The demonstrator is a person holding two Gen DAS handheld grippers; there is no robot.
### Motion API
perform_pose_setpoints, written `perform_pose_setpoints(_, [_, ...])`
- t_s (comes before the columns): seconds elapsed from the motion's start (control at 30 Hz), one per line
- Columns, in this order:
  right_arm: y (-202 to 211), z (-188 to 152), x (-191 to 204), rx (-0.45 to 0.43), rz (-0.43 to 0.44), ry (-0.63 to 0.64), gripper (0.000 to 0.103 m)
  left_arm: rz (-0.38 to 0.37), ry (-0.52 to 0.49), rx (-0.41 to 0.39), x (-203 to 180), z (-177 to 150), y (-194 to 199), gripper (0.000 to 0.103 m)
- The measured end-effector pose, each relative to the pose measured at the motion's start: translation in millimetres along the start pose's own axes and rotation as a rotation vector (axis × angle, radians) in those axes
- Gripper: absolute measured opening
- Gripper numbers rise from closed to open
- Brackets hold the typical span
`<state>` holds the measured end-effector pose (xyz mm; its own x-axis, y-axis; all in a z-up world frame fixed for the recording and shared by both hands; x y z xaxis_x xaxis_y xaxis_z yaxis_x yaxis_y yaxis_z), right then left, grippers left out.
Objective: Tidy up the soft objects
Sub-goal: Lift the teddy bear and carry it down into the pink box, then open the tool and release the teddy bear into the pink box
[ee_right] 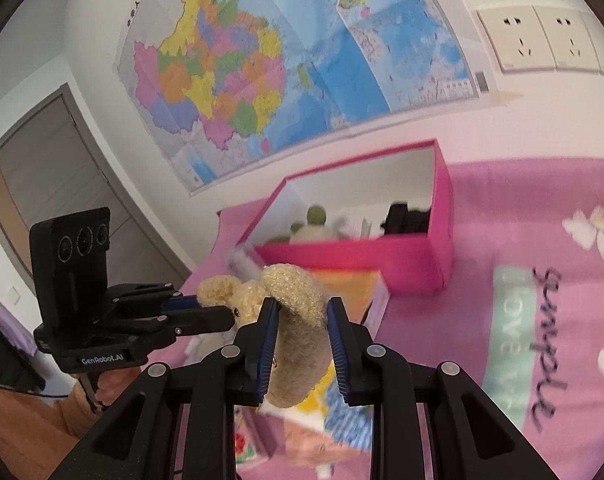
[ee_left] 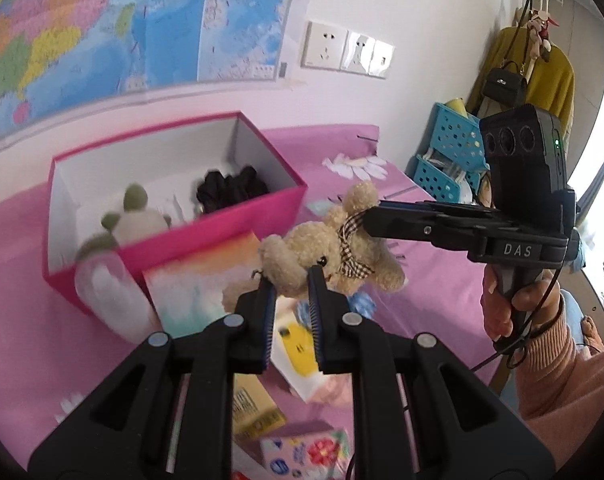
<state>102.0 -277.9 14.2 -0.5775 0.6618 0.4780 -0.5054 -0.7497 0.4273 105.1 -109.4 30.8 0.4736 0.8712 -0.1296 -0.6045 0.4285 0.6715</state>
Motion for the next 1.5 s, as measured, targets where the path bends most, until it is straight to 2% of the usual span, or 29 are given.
perform_pose_setpoints(0.33, [-22,55,-25,-0.045,-0.012,-0.009,0.025,0.05,0.034,0.011,25,51,-32,0.017])
perform_pose_setpoints(0.63, [-52,87,-50,-0.039,-0.059,-0.022,0.025,0.107,0.076,0.047,48,73,-65,0.017])
perform_pose_setpoints(0.87, [-77,92,-72,-0.009,-0.105,-0.04,0.026,0.146,0.102,0.107,58,74,-90,0.017])
perform_pose_setpoints(0.97, [-90,90,-79,0.026,-0.131,-0.052,0.029,0.163,0.12,0.132,63,71,-97,0.018])
perform_pose_setpoints(1.03, [-95,88,-79,0.042,-0.187,-0.038,0.035,0.162,0.131,0.152,66,69,-100,0.02])
perform_pose_setpoints(1.1, [-96,86,-77,0.047,-0.235,-0.014,0.042,0.176,0.128,0.143,68,68,-98,0.021])
perform_pose_setpoints(1.2, [-92,84,-70,0.04,-0.279,0.02,0.045,0.168,0.134,0.136,68,67,-94,0.021])
perform_pose_setpoints(1.3, [-87,83,-65,0.036,-0.287,0.047,0.046,0.191,0.107,0.119,63,63,-87,0.022])
perform_pose_setpoints(1.43, [-78,78,-61,0.035,-0.265,0.047,0.049,0.187,0.074,0.077,53,57,-71,0.024])
perform_pose_setpoints(1.5, [-71,75,-58,0.029,-0.246,0.039,0.05,0.169,0.064,0.05,49,53,-59,0.032])
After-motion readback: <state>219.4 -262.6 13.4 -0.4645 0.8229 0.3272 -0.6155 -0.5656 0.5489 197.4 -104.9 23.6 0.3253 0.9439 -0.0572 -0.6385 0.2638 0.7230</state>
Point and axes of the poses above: each gripper's, at about its wrist camera, not at the fingertips, and y roughly against the way its jaws point, x to its left, z to its top, the point moved 3 cm from there along -y, roughly the way its jaws point, and after that the axes turned 5 degrees about z, right-handed, at the moved point
